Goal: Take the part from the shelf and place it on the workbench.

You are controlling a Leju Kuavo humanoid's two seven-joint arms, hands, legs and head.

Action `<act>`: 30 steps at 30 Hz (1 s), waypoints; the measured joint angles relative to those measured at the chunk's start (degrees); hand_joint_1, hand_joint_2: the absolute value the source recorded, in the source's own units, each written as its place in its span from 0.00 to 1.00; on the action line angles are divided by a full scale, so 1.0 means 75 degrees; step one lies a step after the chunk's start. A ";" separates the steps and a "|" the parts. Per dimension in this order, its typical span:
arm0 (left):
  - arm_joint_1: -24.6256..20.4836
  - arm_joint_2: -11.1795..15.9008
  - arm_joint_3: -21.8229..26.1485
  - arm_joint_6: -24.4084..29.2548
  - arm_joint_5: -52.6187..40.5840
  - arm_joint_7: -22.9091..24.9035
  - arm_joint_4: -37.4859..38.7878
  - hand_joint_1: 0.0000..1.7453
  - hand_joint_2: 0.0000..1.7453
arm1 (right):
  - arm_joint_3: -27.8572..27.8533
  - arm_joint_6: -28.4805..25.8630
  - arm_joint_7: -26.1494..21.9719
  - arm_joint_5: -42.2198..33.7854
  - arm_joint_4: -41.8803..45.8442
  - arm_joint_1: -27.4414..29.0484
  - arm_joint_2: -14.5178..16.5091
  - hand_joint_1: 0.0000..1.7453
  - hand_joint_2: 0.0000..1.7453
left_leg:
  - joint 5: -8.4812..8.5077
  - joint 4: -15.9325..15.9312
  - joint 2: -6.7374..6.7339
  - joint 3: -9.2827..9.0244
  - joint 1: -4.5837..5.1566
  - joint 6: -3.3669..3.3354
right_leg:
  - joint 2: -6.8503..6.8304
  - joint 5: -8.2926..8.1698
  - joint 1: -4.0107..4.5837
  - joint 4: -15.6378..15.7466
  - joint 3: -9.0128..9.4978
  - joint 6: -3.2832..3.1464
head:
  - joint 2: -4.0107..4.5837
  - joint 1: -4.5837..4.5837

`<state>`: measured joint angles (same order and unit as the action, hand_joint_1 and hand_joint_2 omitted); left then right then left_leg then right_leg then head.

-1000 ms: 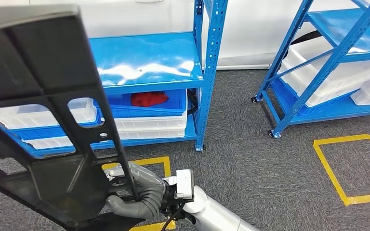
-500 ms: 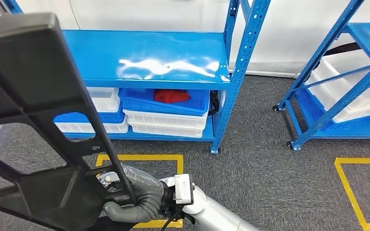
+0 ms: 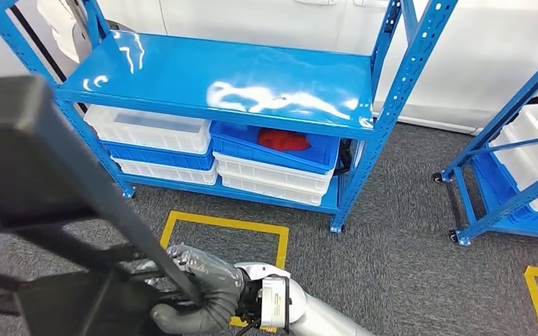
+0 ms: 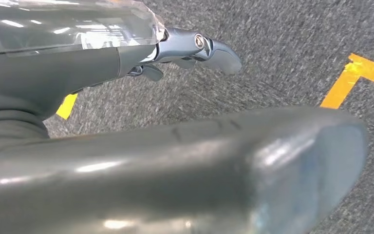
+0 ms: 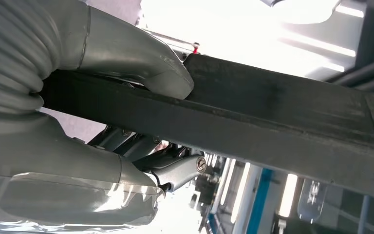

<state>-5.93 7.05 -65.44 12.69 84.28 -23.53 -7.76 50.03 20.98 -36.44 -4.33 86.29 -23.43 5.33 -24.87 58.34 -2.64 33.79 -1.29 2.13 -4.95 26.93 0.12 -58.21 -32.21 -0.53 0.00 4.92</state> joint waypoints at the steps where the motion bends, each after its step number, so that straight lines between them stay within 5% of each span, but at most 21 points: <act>1: 0.0013 0.0009 0.0000 -0.0028 0.0001 -0.0010 0.0000 0.00 0.00 | 0.0016 -0.0009 0.0055 0.0039 0.0099 0.0013 -0.0012 1.00 1.00 | 0.0025 -0.0008 0.0069 0.0017 0.0007 -0.0064 | -0.0053 0.0002 0.0009 -0.0002 0.0008 0.0034 | 0.0000 -0.0001; 4: 0.0069 0.0036 0.0001 -0.0128 0.0003 -0.0024 0.0000 0.00 0.00 | 0.0105 0.0014 0.0172 0.0115 0.0346 0.0079 -0.0062 1.00 1.00 | 0.0085 -0.0046 0.0251 0.0038 -0.0027 -0.0211 | 0.0182 0.0229 -0.0037 -0.0243 -0.0075 0.0159 | 0.0000 -0.0002; 7: 0.0075 0.0058 0.0028 -0.0209 0.0003 -0.0034 0.0000 0.00 0.00 | 0.0195 0.0065 0.0202 0.0139 0.0462 0.0151 -0.0123 1.00 1.00 | 0.0135 -0.0058 0.0449 0.0091 -0.0026 -0.0298 | 0.0579 0.0988 -0.0066 -0.1633 -0.0707 0.0186 | 0.0000 -0.0001; 9: 0.0091 0.0064 0.0055 -0.0225 0.0003 -0.0048 0.0001 0.00 0.00 | 0.0259 0.0086 0.0204 0.0124 0.0485 0.0193 -0.0169 1.00 1.00 | 0.0149 -0.0049 0.0627 0.0119 -0.0009 -0.0310 | 0.0621 0.1118 -0.0064 -0.2258 -0.1008 0.0166 | 0.0000 -0.0001; 11: 0.0108 0.0069 0.0088 -0.0225 0.0003 -0.0071 0.0003 0.00 0.00 | 0.0318 0.0090 0.0201 0.0079 0.0499 0.0203 -0.0194 1.00 1.00 | 0.0159 -0.0030 0.0833 0.0123 -0.0003 -0.0297 | 0.0692 0.0683 -0.0064 -0.1741 -0.0762 0.0109 | 0.0000 -0.0001; 13: 0.0107 0.0064 0.0127 -0.0225 0.0003 -0.0090 0.0003 0.00 0.00 | 0.0361 0.0091 0.0199 0.0040 0.0518 0.0200 -0.0195 1.00 1.00 | 0.0172 -0.0003 0.1026 0.0151 -0.0007 -0.0253 | 0.1093 0.0192 -0.0080 -0.0679 -0.0281 0.0025 | 0.0000 -0.0001; 15: 0.0097 0.0057 0.0157 -0.0226 0.0003 -0.0099 0.0003 0.00 0.00 | 0.0396 0.0094 0.0206 0.0017 0.0534 0.0202 -0.0194 1.00 1.00 | 0.0205 0.0003 0.1200 0.0221 -0.0033 -0.0154 | 0.1394 0.0037 -0.0072 -0.0141 -0.0069 -0.0013 | 0.0000 -0.0001; 18: 0.0141 0.0051 0.0176 -0.0239 0.0003 -0.0103 0.0003 0.00 0.00 | 0.0445 0.0109 0.0251 -0.0010 0.0550 0.0210 -0.0181 1.00 1.00 | 0.0257 -0.0038 0.1331 0.0286 -0.0078 0.0017 | 0.1179 -0.0011 -0.0064 -0.0025 -0.0030 -0.0075 | 0.0000 0.0000; 20: 0.0148 0.0046 0.0177 -0.0260 0.0003 -0.0112 0.0003 0.00 0.00 | 0.0467 0.0121 0.0291 -0.0024 0.0560 0.0220 -0.0151 1.00 1.00 | 0.0030 0.0318 0.0955 0.0455 -0.0052 0.0072 | 0.0954 -0.0059 -0.0097 0.0072 0.0023 -0.0147 | 0.0000 0.0002; 22: 0.0111 0.0044 0.0178 -0.0293 0.0003 -0.0127 0.0003 0.00 0.00 | 0.0473 0.0166 0.0350 -0.0043 0.0563 0.0245 -0.0131 1.00 1.00 | -0.0460 0.1244 0.0538 0.0873 -0.0038 0.0116 | 0.0705 -0.0058 -0.0063 0.0091 0.0038 -0.0190 | 0.0000 0.0004; 24: 0.0100 0.0031 0.0177 -0.0329 0.0003 -0.0139 0.0002 0.00 0.00 | 0.0473 0.0252 0.0438 -0.0085 0.0558 0.0270 -0.0130 1.00 1.00 | -0.0735 0.2009 0.0431 0.1198 -0.0046 0.0153 | 0.0456 -0.0043 -0.0027 0.0085 0.0032 -0.0210 | 0.0000 0.0003; 25: 0.0109 0.0023 0.0176 -0.0342 0.0003 -0.0143 0.0001 0.00 0.00 | 0.0473 0.0307 0.0484 -0.0113 0.0553 0.0273 -0.0130 1.00 1.00 | -0.0672 0.2007 0.0409 0.1159 -0.0047 0.0155 | 0.0346 -0.0035 -0.0013 0.0081 0.0031 -0.0214 | 0.0000 0.0003; 28: 0.0103 0.0013 0.0176 -0.0384 0.0003 -0.0167 0.0002 0.00 0.00 | 0.0469 0.0458 0.0600 -0.0212 0.0510 0.0213 -0.0102 1.00 1.00 | -0.0075 0.0586 0.0146 0.0315 0.0000 0.0058 | 0.0074 0.0000 0.0038 0.0065 0.0052 -0.0190 | 0.0000 0.0003; 30: 0.0068 0.0002 0.0176 -0.0420 0.0003 -0.0178 0.0002 0.00 0.00 | 0.0458 0.0555 0.0645 -0.0282 0.0441 0.0133 -0.0068 1.00 1.00 | 0.0069 -0.0049 -0.0037 -0.0019 0.0070 -0.0073 | -0.0049 0.0017 0.0073 0.0057 0.0062 -0.0134 | 0.0000 0.0002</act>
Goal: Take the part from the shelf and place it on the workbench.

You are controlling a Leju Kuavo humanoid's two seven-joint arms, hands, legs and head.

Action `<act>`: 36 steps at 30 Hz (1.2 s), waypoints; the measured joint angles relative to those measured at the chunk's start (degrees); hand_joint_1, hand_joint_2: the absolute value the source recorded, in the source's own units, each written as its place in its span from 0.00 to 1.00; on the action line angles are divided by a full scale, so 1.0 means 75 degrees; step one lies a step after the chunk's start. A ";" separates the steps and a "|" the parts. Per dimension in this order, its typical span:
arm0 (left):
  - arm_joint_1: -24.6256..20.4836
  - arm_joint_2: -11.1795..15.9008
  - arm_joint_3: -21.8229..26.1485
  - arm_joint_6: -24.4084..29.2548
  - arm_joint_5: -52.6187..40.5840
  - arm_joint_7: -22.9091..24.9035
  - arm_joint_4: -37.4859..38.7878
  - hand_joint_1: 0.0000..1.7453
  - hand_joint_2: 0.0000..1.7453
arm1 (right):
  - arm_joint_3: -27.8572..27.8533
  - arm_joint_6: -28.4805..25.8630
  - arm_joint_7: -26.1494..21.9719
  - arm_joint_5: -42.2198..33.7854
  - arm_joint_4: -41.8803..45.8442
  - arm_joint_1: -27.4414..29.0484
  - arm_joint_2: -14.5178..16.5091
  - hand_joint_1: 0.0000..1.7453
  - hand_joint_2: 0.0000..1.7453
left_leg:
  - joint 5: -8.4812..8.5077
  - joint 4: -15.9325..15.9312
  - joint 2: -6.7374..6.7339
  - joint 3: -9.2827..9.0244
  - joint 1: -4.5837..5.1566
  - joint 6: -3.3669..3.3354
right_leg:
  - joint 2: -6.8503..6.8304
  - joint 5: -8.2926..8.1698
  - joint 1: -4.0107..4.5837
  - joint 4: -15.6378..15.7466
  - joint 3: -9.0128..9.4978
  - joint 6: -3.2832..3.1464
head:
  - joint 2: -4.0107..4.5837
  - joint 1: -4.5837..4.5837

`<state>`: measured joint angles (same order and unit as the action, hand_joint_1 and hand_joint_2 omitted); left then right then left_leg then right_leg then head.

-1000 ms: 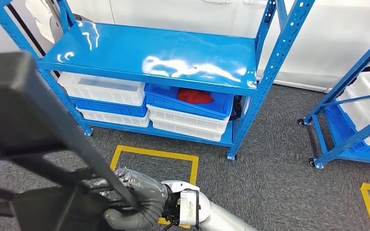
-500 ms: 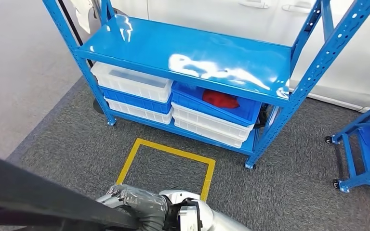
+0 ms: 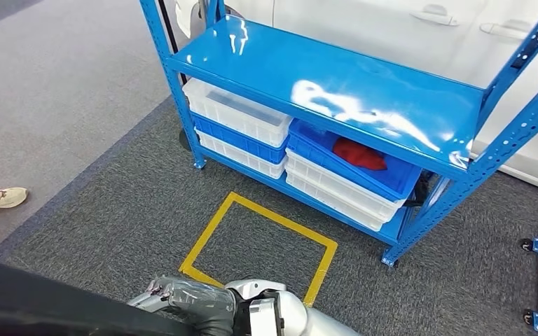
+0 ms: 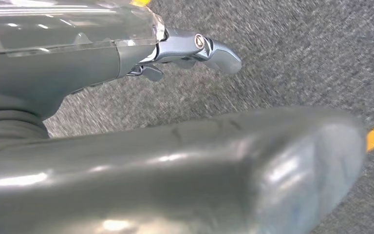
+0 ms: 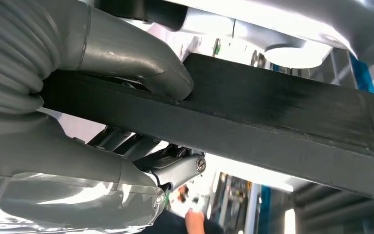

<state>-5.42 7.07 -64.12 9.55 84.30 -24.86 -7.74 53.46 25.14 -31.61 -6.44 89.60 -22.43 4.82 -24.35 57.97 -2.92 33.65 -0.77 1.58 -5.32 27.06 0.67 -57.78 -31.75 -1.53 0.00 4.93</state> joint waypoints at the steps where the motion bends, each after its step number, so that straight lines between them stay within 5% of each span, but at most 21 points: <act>1: -0.0009 -0.0008 0.0000 -0.0010 0.0000 0.0002 0.0000 0.00 0.00 | -0.0007 0.0047 0.0009 -0.0031 -0.0050 -0.0040 0.0017 1.00 1.00 | -0.0012 -0.0038 0.0015 0.0005 0.0031 -0.0059 | -0.0058 -0.0001 0.0008 0.0006 0.0002 0.0033 | 0.0000 0.0000; 3: 0.0004 -0.0030 -0.0001 -0.0012 0.0000 0.0015 0.0000 0.00 0.00 | -0.0019 0.0114 0.0004 -0.0079 -0.0176 -0.0112 0.0055 1.00 1.00 | 0.0043 -0.0097 0.0152 0.0014 0.0018 -0.0142 | -0.0116 0.0013 -0.0004 -0.0001 0.0017 0.0113 | 0.0000 -0.0001; 5: -0.0003 -0.0072 -0.0001 -0.0006 0.0000 0.0032 -0.0001 0.00 0.00 | -0.0042 0.0170 -0.0056 -0.0106 -0.0349 -0.0187 0.0099 1.00 1.00 | 0.0119 -0.0182 0.0285 -0.0004 -0.0034 -0.0232 | 0.0169 0.0244 -0.0035 -0.0311 -0.0105 0.0201 | 0.0000 -0.0001; 8: -0.0055 -0.0141 -0.0001 0.0008 0.0000 0.0055 -0.0002 0.00 0.00 | -0.0080 0.0227 -0.0153 -0.0109 -0.0665 -0.0242 0.0119 1.00 1.00 | 0.0179 -0.0205 0.0512 0.0041 -0.0060 -0.0293 | 0.0634 0.0935 -0.0088 -0.1729 -0.0776 0.0264 | 0.0000 -0.0002; 10: -0.0061 -0.0181 -0.0001 0.0023 0.0000 0.0081 -0.0002 0.00 0.00 | -0.0090 0.0233 -0.0187 -0.0106 -0.0861 -0.0247 0.0120 1.00 1.00 | 0.0186 -0.0174 0.0708 0.0071 -0.0060 -0.0286 | 0.0676 0.0946 -0.0117 -0.2159 -0.1008 0.0284 | 0.0000 -0.0002; 12: -0.0063 -0.0227 -0.0003 0.0055 0.0000 0.0114 -0.0002 0.00 0.00 | -0.0105 0.0237 -0.0228 -0.0106 -0.1013 -0.0289 0.0132 1.00 1.00 | 0.0180 -0.0129 0.0914 0.0081 -0.0063 -0.0256 | 0.0754 0.0443 -0.0156 -0.1480 -0.0716 0.0277 | 0.0000 -0.0002; 14: -0.0090 -0.0286 -0.0006 0.0089 0.0000 0.0138 -0.0002 0.00 0.00 | -0.0124 0.0238 -0.0261 -0.0106 -0.1144 -0.0365 0.0165 1.00 1.00 | 0.0167 -0.0058 0.1100 0.0128 -0.0060 -0.0188 | 0.1113 0.0031 -0.0204 -0.0536 -0.0308 0.0251 | 0.0000 -0.0001; 16: -0.0121 -0.0323 -0.0009 0.0113 0.0000 0.0145 -0.0002 0.00 0.00 | -0.0149 0.0236 -0.0282 -0.0105 -0.1284 -0.0430 0.0221 1.00 1.00 | 0.0178 -0.0020 0.1251 0.0216 -0.0082 -0.0076 | 0.1336 -0.0042 -0.0198 -0.0165 -0.0176 0.0217 | 0.0000 -0.0001; 18: -0.0108 -0.0329 -0.0012 0.0123 0.0000 0.0143 -0.0001 0.00 0.00 | -0.0175 0.0234 -0.0286 -0.0105 -0.1407 -0.0472 0.0311 1.00 1.00 | 0.0211 -0.0037 0.1376 0.0270 -0.0130 0.0044 | 0.1183 -0.0072 -0.0179 -0.0115 -0.0169 0.0142 | 0.0000 -0.0002; 20: -0.0099 -0.0354 -0.0015 0.0108 0.0000 0.0133 -0.0001 0.00 0.00 | -0.0194 0.0232 -0.0290 -0.0107 -0.1505 -0.0524 0.0410 1.00 1.00 | 0.0072 0.0198 0.1117 0.0394 -0.0119 0.0115 | 0.0990 -0.0117 -0.0191 -0.0036 -0.0131 0.0039 | 0.0000 -0.0001; 22: -0.0149 -0.0379 -0.0018 0.0080 0.0000 0.0114 -0.0002 0.00 0.00 | -0.0223 0.0229 -0.0297 -0.0108 -0.1601 -0.0566 0.0468 1.00 1.00 | -0.0358 0.1012 0.0668 0.0774 -0.0090 0.0149 | 0.0766 -0.0126 -0.0162 0.0004 -0.0109 -0.0026 | 0.0000 0.0000; 24: -0.0187 -0.0391 -0.0023 0.0060 0.0000 0.0103 -0.0002 0.00 0.00 | -0.0246 0.0226 -0.0300 -0.0106 -0.1714 -0.0580 0.0485 1.00 1.00 | -0.0724 0.1929 0.0503 0.1195 -0.0096 0.0178 | 0.0528 -0.0110 -0.0118 -0.0001 -0.0113 -0.0055 | 0.0000 0.0001; 25: -0.0191 -0.0399 -0.0026 0.0053 -0.0001 0.0101 -0.0002 0.00 0.00 | -0.0255 0.0224 -0.0299 -0.0104 -0.1770 -0.0582 0.0487 1.00 1.00 | -0.0732 0.2089 0.0473 0.1253 -0.0099 0.0183 | 0.0416 -0.0100 -0.0103 -0.0004 -0.0113 -0.0058 | 0.0000 0.0001; 27: -0.0202 -0.0412 -0.0031 0.0039 -0.0002 0.0102 -0.0002 0.00 0.00 | -0.0286 0.0214 -0.0317 -0.0103 -0.1852 -0.0587 0.0506 1.00 1.00 | -0.0380 0.1513 0.0370 0.0909 -0.0095 0.0162 | 0.0218 -0.0074 -0.0089 -0.0012 -0.0096 -0.0044 | 0.0000 0.0001; 29: -0.0253 -0.0424 -0.0050 0.0026 -0.0004 0.0112 -0.0002 0.00 0.00 | -0.0344 0.0205 -0.0369 -0.0099 -0.1897 -0.0592 0.0533 1.00 1.00 | -0.0032 0.0471 0.0042 0.0338 -0.0038 0.0077 | 0.0052 -0.0033 -0.0058 -0.0026 -0.0064 0.0003 | 0.0000 0.0000; 31: -0.0312 -0.0447 -0.0086 0.0027 -0.0006 0.0130 -0.0002 0.00 0.00 | -0.0403 0.0200 -0.0419 -0.0087 -0.1931 -0.0596 0.0546 1.00 1.00 | 0.0033 0.0012 -0.0132 0.0109 0.0039 -0.0049 | -0.0074 0.0000 -0.0016 -0.0037 -0.0047 0.0066 | 0.0000 -0.0001; 34: -0.0320 -0.0469 -0.0145 0.0036 -0.0008 0.0144 -0.0002 0.00 0.00 | -0.0447 0.0190 -0.0451 -0.0058 -0.1969 -0.0587 0.0551 1.00 1.00 | 0.0042 -0.0010 0.0042 0.0132 0.0055 -0.0168 | -0.0217 0.0026 -0.0004 -0.0031 -0.0034 0.0146 | 0.0000 -0.0001; 36: -0.0315 -0.0498 -0.0185 0.0031 -0.0012 0.0139 -0.0002 0.00 0.00 | -0.0485 0.0184 -0.0466 -0.0014 -0.1985 -0.0571 0.0552 1.00 1.00 | 0.0084 -0.0059 0.0186 0.0122 0.0020 -0.0249 | -0.0012 0.0179 -0.0033 -0.0214 -0.0088 0.0219 | 0.0000 -0.0001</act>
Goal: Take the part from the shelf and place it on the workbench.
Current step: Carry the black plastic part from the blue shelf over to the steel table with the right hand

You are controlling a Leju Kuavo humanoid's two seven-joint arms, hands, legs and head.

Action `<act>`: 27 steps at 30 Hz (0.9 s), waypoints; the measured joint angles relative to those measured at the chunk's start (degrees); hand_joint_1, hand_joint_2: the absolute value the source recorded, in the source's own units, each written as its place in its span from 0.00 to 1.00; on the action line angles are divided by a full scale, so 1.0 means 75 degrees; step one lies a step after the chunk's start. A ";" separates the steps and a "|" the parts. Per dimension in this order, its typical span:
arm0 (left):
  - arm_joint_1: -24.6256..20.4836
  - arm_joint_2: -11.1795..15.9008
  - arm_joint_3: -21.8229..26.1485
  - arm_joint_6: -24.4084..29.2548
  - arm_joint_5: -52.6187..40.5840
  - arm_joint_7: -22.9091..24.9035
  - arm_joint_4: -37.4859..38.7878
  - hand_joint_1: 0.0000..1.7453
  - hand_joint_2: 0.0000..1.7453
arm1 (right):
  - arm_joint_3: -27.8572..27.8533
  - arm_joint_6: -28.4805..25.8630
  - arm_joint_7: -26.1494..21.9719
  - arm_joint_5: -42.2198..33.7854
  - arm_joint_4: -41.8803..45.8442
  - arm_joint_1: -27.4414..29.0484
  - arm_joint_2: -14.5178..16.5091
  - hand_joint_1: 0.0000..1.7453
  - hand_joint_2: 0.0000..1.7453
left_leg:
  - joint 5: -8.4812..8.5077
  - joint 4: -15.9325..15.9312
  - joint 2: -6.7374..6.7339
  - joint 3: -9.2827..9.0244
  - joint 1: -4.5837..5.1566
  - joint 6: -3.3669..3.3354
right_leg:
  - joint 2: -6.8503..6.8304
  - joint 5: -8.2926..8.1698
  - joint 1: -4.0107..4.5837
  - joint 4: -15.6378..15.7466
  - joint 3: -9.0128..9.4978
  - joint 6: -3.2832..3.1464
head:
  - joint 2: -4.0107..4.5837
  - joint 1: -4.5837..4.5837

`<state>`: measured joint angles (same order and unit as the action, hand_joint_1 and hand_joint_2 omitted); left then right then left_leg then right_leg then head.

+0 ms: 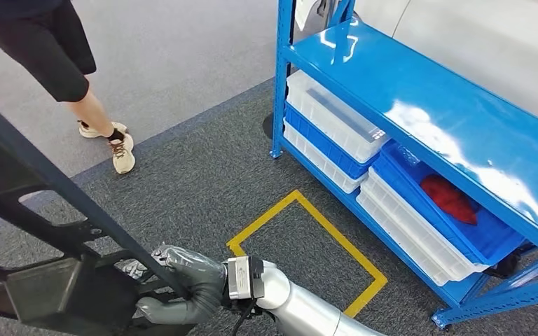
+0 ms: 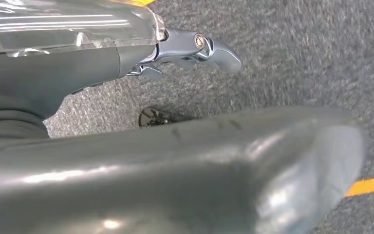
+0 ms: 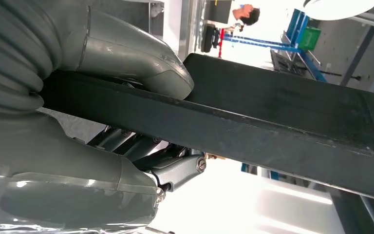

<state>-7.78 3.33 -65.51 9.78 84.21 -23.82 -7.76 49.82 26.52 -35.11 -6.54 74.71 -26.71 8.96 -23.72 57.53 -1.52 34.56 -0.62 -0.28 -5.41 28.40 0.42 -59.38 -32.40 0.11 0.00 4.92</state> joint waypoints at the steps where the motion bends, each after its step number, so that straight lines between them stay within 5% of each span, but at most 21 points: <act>1: -0.0011 -0.0015 -0.0016 -0.0007 -0.0001 -0.0002 0.0000 0.00 0.00 | -0.0030 -0.0002 -0.0012 0.0023 -0.0006 0.0017 -0.0004 1.00 1.00 | 0.0023 -0.0023 0.0079 -0.0007 -0.0022 -0.0043 | 0.0207 0.0191 -0.0018 -0.0298 -0.0124 0.0031 | 0.0000 0.0000; 3: -0.0047 -0.0033 -0.0036 -0.0022 -0.0002 -0.0004 0.0000 0.00 0.00 | -0.0087 -0.0002 -0.0033 0.0049 -0.0028 0.0078 -0.0027 1.00 1.00 | 0.0038 -0.0025 0.0246 0.0011 -0.0027 -0.0087 | 0.0592 0.0678 -0.0050 -0.1291 -0.0588 0.0053 | 0.0000 -0.0001; 5: -0.0058 -0.0036 -0.0058 -0.0031 -0.0003 -0.0004 0.0000 0.00 0.00 | -0.0126 -0.0003 -0.0049 0.0058 -0.0066 0.0160 -0.0061 1.00 1.00 | 0.0039 -0.0013 0.0450 0.0021 -0.0024 -0.0096 | 0.0691 0.0845 -0.0063 -0.2011 -0.0987 0.0063 | 0.0000 -0.0001; 7: -0.0050 -0.0036 -0.0083 -0.0039 -0.0004 -0.0015 0.0000 0.00 0.00 | -0.0154 -0.0006 -0.0085 0.0070 -0.0094 0.0213 -0.0082 1.00 1.00 | 0.0028 0.0015 0.0669 0.0016 -0.0023 -0.0081 | 0.0738 0.0427 -0.0082 -0.1639 -0.0896 0.0046 | 0.0000 -0.0001; 10: -0.0074 -0.0046 -0.0107 -0.0044 -0.0003 -0.0127 0.0000 0.00 0.00 | -0.0248 0.0019 -0.0232 0.0154 -0.0108 0.0250 -0.0087 1.00 1.00 | -0.0008 0.0102 0.0969 0.0062 -0.0026 0.0004 | 0.1235 -0.0297 -0.0135 -0.0228 -0.0343 -0.0013 | 0.0000 -0.0001; 12: -0.0096 -0.0039 -0.0119 -0.0049 -0.0001 -0.0243 0.0001 0.00 0.00 | -0.0340 0.0026 -0.0324 0.0248 -0.0116 0.0300 -0.0078 1.00 1.00 | -0.0005 0.0116 0.1136 0.0125 -0.0061 0.0111 | 0.1379 -0.0310 -0.0121 0.0021 -0.0244 -0.0035 | 0.0000 -0.0001; 14: -0.0095 0.0005 -0.0150 -0.0068 0.0001 -0.0318 0.0005 0.00 0.00 | -0.0430 -0.0007 -0.0353 0.0343 -0.0104 0.0354 -0.0032 1.00 1.00 | 0.0003 0.0107 0.1207 0.0154 -0.0100 0.0213 | 0.1209 -0.0327 -0.0116 0.0101 -0.0196 -0.0098 | 0.0000 -0.0001; 16: -0.0138 0.0053 -0.0200 -0.0097 -0.0001 -0.0355 0.0013 0.00 0.00 | -0.0521 -0.0078 -0.0362 0.0440 -0.0049 0.0406 0.0036 1.00 1.00 | -0.0194 0.0448 0.0871 0.0312 -0.0083 0.0273 | 0.0996 -0.0354 -0.0140 0.0200 -0.0115 -0.0185 | 0.0000 0.0001; 18: -0.0258 0.0090 -0.0265 -0.0130 -0.0003 -0.0368 0.0020 0.00 0.00 | -0.0624 -0.0155 -0.0355 0.0545 0.0032 0.0489 0.0070 1.00 1.00 | -0.0633 0.1345 0.0440 0.0738 -0.0078 0.0321 | 0.0755 -0.0345 -0.0108 0.0233 -0.0069 -0.0243 | 0.0000 0.0001; 20: -0.0351 0.0131 -0.0350 -0.0170 -0.0006 -0.0354 0.0025 0.00 0.00 | -0.0707 -0.0210 -0.0328 0.0637 0.0074 0.0586 0.0074 1.00 1.00 | -0.0905 0.2151 0.0305 0.1137 -0.0094 0.0364 | 0.0523 -0.0321 -0.0079 0.0230 -0.0063 -0.0263 | 0.0000 0.0001; 21: -0.0367 0.0148 -0.0394 -0.0186 -0.0009 -0.0341 0.0030 0.00 0.00 | -0.0734 -0.0227 -0.0312 0.0669 0.0087 0.0625 0.0076 1.00 1.00 | -0.0851 0.2204 0.0273 0.1159 -0.0097 0.0377 | 0.0423 -0.0307 -0.0073 0.0228 -0.0058 -0.0260 | 0.0000 0.0001; 24: -0.0424 0.0195 -0.0501 -0.0206 -0.0017 -0.0298 0.0044 0.00 0.00 | -0.0809 -0.0246 -0.0256 0.0724 0.0182 0.0679 0.0092 1.00 1.00 | -0.0206 0.0936 0.0000 0.0464 -0.0072 0.0368 | 0.0176 -0.0238 -0.0053 0.0206 -0.0009 -0.0204 | 0.0000 0.0000; 27: -0.0582 0.0214 -0.0629 -0.0234 -0.0024 -0.0265 0.0049 0.00 0.00 | -0.0897 -0.0256 -0.0167 0.0750 0.0261 0.0741 0.0105 1.00 1.00 | -0.0055 0.0130 -0.0290 0.0060 0.0036 0.0186 | -0.0054 -0.0167 0.0029 0.0169 0.0025 -0.0104 | 0.0000 -0.0001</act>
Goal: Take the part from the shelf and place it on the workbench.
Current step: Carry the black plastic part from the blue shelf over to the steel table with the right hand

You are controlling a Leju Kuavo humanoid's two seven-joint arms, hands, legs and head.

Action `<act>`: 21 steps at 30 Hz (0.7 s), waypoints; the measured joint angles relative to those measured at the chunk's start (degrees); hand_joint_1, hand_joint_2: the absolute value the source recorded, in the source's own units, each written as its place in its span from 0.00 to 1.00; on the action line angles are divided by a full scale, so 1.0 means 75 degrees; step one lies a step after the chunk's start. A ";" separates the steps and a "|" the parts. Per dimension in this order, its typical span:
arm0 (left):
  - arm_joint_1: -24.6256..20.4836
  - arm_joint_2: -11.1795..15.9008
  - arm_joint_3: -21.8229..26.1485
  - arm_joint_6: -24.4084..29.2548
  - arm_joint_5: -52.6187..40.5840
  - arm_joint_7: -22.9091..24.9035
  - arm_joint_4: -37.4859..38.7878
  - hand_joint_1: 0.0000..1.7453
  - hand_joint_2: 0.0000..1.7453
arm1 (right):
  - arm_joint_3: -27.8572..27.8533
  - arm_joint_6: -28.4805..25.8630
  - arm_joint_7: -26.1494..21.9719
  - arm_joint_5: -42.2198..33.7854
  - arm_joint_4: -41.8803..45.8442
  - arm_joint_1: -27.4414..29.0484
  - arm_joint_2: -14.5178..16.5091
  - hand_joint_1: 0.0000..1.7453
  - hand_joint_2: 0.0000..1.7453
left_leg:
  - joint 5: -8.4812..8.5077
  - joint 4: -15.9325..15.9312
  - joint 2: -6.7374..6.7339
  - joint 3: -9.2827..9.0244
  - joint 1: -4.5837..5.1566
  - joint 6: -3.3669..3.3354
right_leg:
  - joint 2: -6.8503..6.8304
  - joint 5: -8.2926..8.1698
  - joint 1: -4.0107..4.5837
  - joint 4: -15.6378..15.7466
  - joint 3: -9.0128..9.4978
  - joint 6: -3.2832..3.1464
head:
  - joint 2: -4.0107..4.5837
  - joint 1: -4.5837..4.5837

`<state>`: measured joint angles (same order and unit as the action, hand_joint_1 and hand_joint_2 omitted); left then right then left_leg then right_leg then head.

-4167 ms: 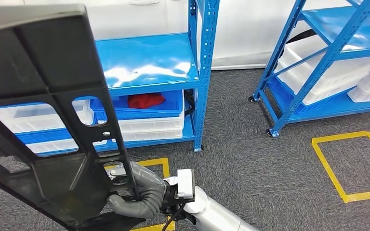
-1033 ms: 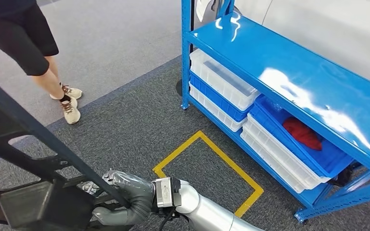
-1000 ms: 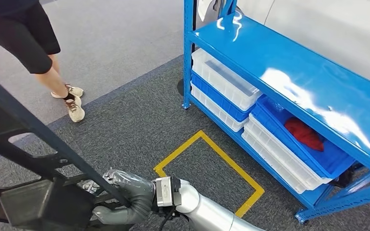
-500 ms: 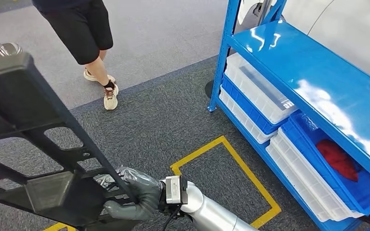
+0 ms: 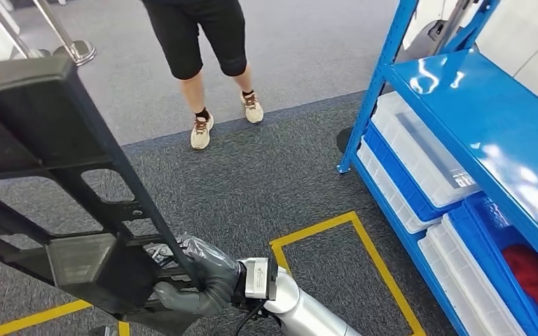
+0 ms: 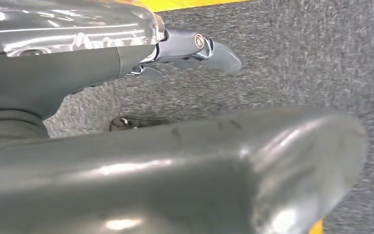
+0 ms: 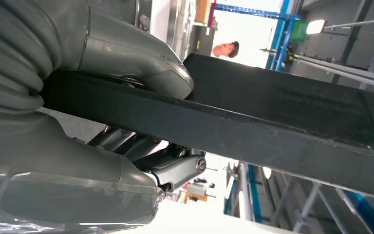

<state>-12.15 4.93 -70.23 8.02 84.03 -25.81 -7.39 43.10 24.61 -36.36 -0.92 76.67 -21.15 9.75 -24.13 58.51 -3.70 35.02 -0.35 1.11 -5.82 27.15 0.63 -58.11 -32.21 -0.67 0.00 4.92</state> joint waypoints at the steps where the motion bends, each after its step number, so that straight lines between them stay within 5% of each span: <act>1: -0.0029 0.0006 -0.0050 -0.0015 -0.0003 0.0015 0.0001 0.00 0.00 | -0.0019 -0.0003 0.0035 0.0012 0.0009 0.0043 0.0000 1.00 1.00 | -0.0002 -0.0023 0.0075 0.0003 0.0014 -0.0071 | -0.0084 0.0017 0.0011 -0.0003 0.0014 0.0031 | 0.0000 0.0000; 2: -0.0031 0.0010 -0.0096 -0.0025 -0.0005 0.0039 0.0002 0.00 0.00 | -0.0030 -0.0005 0.0068 0.0029 0.0018 0.0091 -0.0001 1.00 1.00 | 0.0005 -0.0030 0.0156 0.0001 0.0003 -0.0119 | -0.0124 0.0046 0.0004 -0.0007 0.0032 0.0073 | 0.0000 0.0000; 4: -0.0015 0.0020 -0.0172 -0.0036 -0.0007 0.0115 0.0004 0.00 0.00 | -0.0055 -0.0008 0.0090 0.0055 0.0047 0.0168 -0.0012 1.00 1.00 | 0.0030 -0.0064 0.0313 -0.0018 -0.0024 -0.0209 | 0.0119 0.0265 -0.0033 -0.0287 -0.0054 0.0150 | 0.0000 -0.0001; 7: 0.0004 0.0056 -0.0253 -0.0053 -0.0004 0.0236 0.0004 0.00 0.00 | -0.0121 -0.0051 0.0059 0.0068 0.0077 0.0324 -0.0122 1.00 1.00 | 0.0050 -0.0075 0.0558 -0.0009 -0.0028 -0.0283 | 0.0664 0.0922 -0.0065 -0.1694 -0.0741 0.0180 | 0.0000 0.0000; 9: 0.0058 0.0098 -0.0311 -0.0064 -0.0004 0.0307 0.0004 0.00 0.00 | -0.0157 -0.0125 -0.0018 0.0068 0.0069 0.0499 -0.0273 1.00 1.00 | 0.0049 -0.0062 0.0772 -0.0007 -0.0020 -0.0292 | 0.0747 0.0975 -0.0063 -0.2273 -0.1098 0.0162 | 0.0000 0.0000; 11: 0.0126 0.0141 -0.0352 -0.0064 -0.0004 0.0378 0.0004 0.00 0.00 | -0.0181 -0.0165 -0.0155 0.0048 0.0065 0.0623 -0.0418 1.00 1.00 | 0.0043 -0.0039 0.0990 -0.0013 -0.0018 -0.0285 | 0.0824 0.0473 -0.0064 -0.1709 -0.0928 0.0115 | 0.0000 0.0000; 13: 0.0173 0.0167 -0.0388 -0.0064 -0.0004 0.0417 0.0004 0.00 0.00 | -0.0192 -0.0137 -0.0282 -0.0031 0.0075 0.0689 -0.0543 1.00 1.00 | 0.0032 -0.0012 0.1176 0.0005 -0.0019 -0.0259 | 0.1165 -0.0058 -0.0090 -0.0652 -0.0517 0.0070 | 0.0000 -0.0001; 15: 0.0237 0.0196 -0.0425 -0.0054 -0.0004 0.0403 0.0004 0.00 0.00 | -0.0210 -0.0075 -0.0341 -0.0161 0.0116 0.0757 -0.0678 1.00 1.00 | 0.0035 -0.0002 0.1329 0.0059 -0.0031 -0.0188 | 0.1394 -0.0216 -0.0101 -0.0135 -0.0320 0.0058 | 0.0000 -0.0001; 17: 0.0361 0.0245 -0.0444 -0.0013 -0.0003 0.0361 0.0004 0.00 0.00 | -0.0236 0.0012 -0.0335 -0.0283 0.0179 0.0803 -0.0775 1.00 1.00 | 0.0048 -0.0027 0.1459 0.0091 -0.0056 -0.0079 | 0.1275 -0.0224 -0.0088 -0.0071 -0.0285 0.0007 | 0.0000 0.0000; 19: 0.0502 0.0277 -0.0457 0.0048 0.0001 0.0329 0.0003 0.00 0.00 | -0.0244 0.0093 -0.0289 -0.0362 0.0251 0.0828 -0.0804 1.00 1.00 | -0.0071 0.0134 0.1271 0.0156 -0.0055 -0.0005 | 0.1115 -0.0254 -0.0101 0.0022 -0.0212 -0.0085 | 0.0000 0.0000; 21: 0.0579 0.0294 -0.0467 0.0127 0.0008 0.0323 0.0003 0.00 0.00 | -0.0244 0.0134 -0.0207 -0.0416 0.0327 0.0899 -0.0822 1.00 1.00 | -0.0480 0.0851 0.0837 0.0474 -0.0044 0.0048 | 0.0902 -0.0256 -0.0092 0.0080 -0.0150 -0.0148 | 0.0000 0.0001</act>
<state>-7.80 7.14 -73.73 8.97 84.09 -23.39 -7.37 41.27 25.61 -37.91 -4.04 79.12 -14.41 3.58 -27.74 64.89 2.58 38.57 -0.67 1.47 0.95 25.23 -0.06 -57.51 -33.34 -1.78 0.00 4.92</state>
